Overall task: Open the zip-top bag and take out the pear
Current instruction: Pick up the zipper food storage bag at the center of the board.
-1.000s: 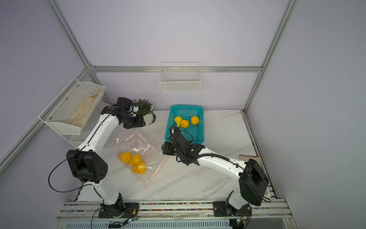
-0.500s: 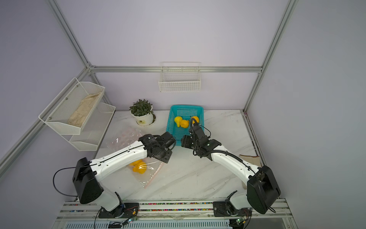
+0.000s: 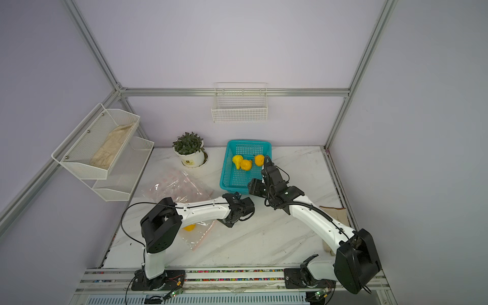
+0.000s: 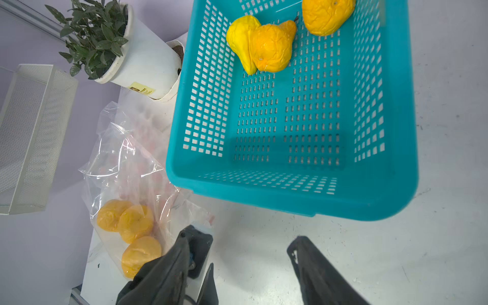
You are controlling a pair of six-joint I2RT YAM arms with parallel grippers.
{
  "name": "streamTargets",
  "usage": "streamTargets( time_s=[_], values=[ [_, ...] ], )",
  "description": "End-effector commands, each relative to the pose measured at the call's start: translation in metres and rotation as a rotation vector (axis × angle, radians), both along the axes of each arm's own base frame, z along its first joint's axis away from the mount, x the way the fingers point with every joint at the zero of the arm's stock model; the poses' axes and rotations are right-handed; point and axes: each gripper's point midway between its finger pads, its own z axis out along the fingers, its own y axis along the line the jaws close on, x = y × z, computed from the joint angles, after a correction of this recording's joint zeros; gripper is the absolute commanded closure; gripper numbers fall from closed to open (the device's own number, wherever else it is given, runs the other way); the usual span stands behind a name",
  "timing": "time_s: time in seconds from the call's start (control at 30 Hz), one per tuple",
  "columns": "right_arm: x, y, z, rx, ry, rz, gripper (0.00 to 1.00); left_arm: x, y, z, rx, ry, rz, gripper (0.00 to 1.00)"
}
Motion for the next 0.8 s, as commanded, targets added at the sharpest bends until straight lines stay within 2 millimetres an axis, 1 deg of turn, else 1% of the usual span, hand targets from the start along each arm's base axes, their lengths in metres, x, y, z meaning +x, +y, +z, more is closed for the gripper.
streamTargets(
  time_s=[0.0,0.1,0.17,0.3,0.4,0.47,0.57,0.63,0.7,0.77],
  values=[
    [-0.004,-0.003,0.0,0.001,0.007,0.003,0.34,0.011,0.015,0.009,0.091,-0.096,-0.007,0.51],
    [-0.005,-0.004,-0.001,0.001,0.007,0.0,0.34,0.014,0.022,0.003,0.096,-0.092,-0.016,0.56],
    [-0.004,-0.005,0.0,0.003,0.007,-0.002,0.34,0.015,0.023,-0.005,0.081,-0.076,-0.022,0.56],
    [-0.004,-0.005,0.0,0.004,0.006,-0.005,0.34,0.012,0.017,-0.02,0.005,-0.04,-0.044,0.51],
    [-0.004,-0.005,0.001,0.006,0.006,-0.009,0.34,0.015,0.021,-0.026,0.036,-0.047,-0.046,0.53],
    [-0.004,-0.005,0.001,0.007,0.007,-0.008,0.34,0.018,0.026,-0.025,0.059,-0.06,-0.044,0.59],
    [-0.005,-0.005,0.001,0.005,0.007,-0.005,0.34,0.018,0.028,-0.017,0.055,-0.076,-0.051,0.72],
    [-0.004,-0.004,0.002,-0.005,0.0,0.009,0.34,0.019,0.03,-0.005,0.037,-0.095,-0.056,0.84],
    [-0.004,-0.002,0.003,-0.016,-0.011,0.035,0.36,0.019,0.032,0.008,0.01,-0.104,-0.068,0.94],
    [-0.004,0.004,0.006,-0.017,-0.029,0.077,0.37,0.018,0.03,0.019,-0.048,-0.088,-0.104,0.97]
  ],
)
